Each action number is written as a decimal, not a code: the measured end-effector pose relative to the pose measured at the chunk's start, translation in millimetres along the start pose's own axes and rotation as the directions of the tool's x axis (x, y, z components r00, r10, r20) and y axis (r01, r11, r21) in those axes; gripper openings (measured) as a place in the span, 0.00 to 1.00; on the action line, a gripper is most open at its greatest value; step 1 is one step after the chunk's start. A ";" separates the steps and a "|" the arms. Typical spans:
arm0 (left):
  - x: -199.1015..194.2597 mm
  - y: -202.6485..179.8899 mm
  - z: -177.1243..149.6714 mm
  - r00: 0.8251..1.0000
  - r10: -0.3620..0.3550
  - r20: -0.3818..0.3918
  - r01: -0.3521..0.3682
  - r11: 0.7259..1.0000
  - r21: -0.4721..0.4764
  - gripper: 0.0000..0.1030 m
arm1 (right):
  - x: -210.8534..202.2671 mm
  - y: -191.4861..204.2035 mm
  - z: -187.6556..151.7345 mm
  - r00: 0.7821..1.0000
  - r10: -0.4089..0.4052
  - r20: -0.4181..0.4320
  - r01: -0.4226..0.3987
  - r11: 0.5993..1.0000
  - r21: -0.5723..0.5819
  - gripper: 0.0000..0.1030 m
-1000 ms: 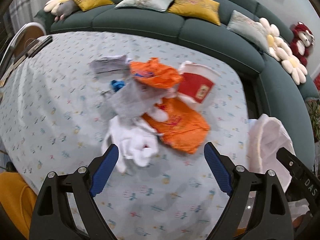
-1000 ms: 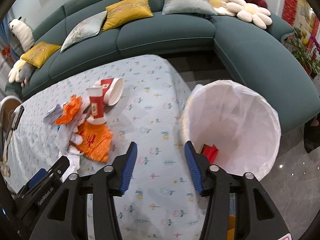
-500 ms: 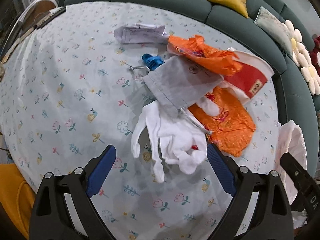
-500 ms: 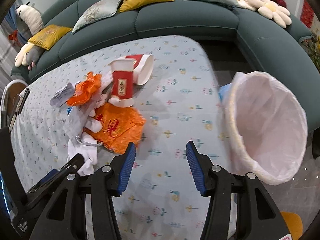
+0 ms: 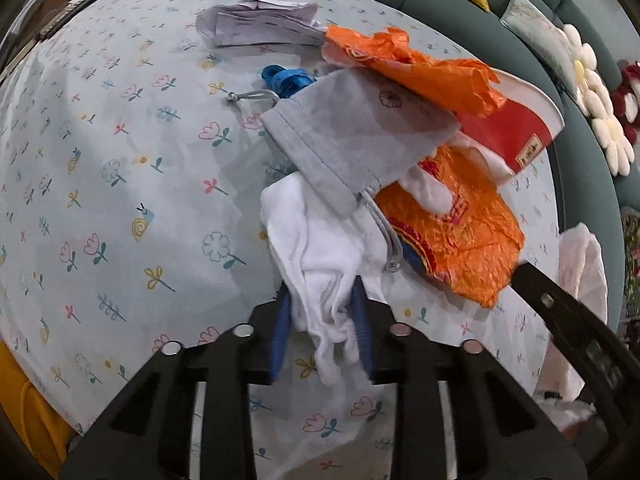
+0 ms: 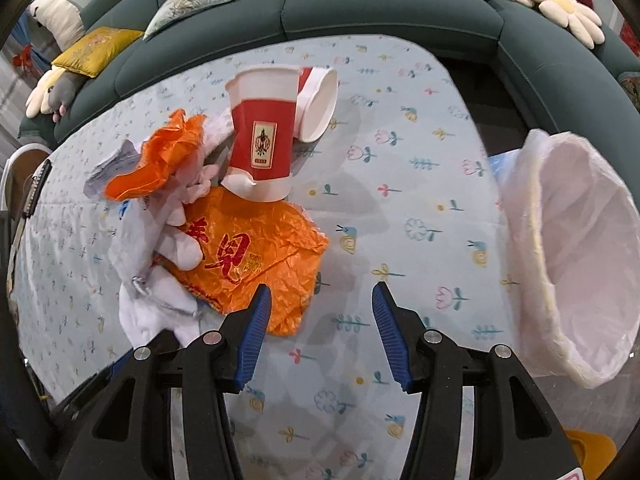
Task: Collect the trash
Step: 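Grasp the white glove with the left tool while the right tool grasps the orange bag, then carry the glove and orange bag over the wastebasket and release both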
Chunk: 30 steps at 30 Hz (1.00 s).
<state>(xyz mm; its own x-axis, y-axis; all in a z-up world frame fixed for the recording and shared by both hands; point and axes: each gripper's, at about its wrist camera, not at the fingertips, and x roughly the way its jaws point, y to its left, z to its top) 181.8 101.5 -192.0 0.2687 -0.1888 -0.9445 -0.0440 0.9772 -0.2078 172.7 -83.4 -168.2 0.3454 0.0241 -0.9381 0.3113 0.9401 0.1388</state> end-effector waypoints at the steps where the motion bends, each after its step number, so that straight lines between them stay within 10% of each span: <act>1: -1.3 2.1 1.5 1.000 0.000 0.004 0.000 1.000 -0.001 0.22 | 4.0 0.5 1.3 1.000 0.005 -0.008 -0.005 1.000 0.008 0.50; 12: -2.5 7.0 4.0 1.000 0.010 -0.007 -0.010 1.000 -0.002 0.22 | 29.8 22.2 5.3 0.998 0.034 -0.044 -0.034 0.999 -0.002 0.49; 18: -4.1 1.9 3.9 1.000 0.029 0.000 -0.029 0.999 0.014 0.22 | 30.0 24.6 -2.8 0.997 0.065 -0.050 -0.065 0.998 -0.014 0.13; 30: -32.3 -34.9 -15.5 0.999 0.026 0.037 -0.028 0.998 0.063 0.20 | -34.8 -7.1 -21.0 0.994 0.105 0.041 -0.106 0.994 0.023 0.09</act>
<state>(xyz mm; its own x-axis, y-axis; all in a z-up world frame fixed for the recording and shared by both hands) 159.8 71.9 -158.2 0.3027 -0.1599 -0.9396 0.0093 0.9863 -0.1648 139.8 -83.8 -143.2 0.4118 0.1087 -0.9048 0.2933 0.9242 0.2445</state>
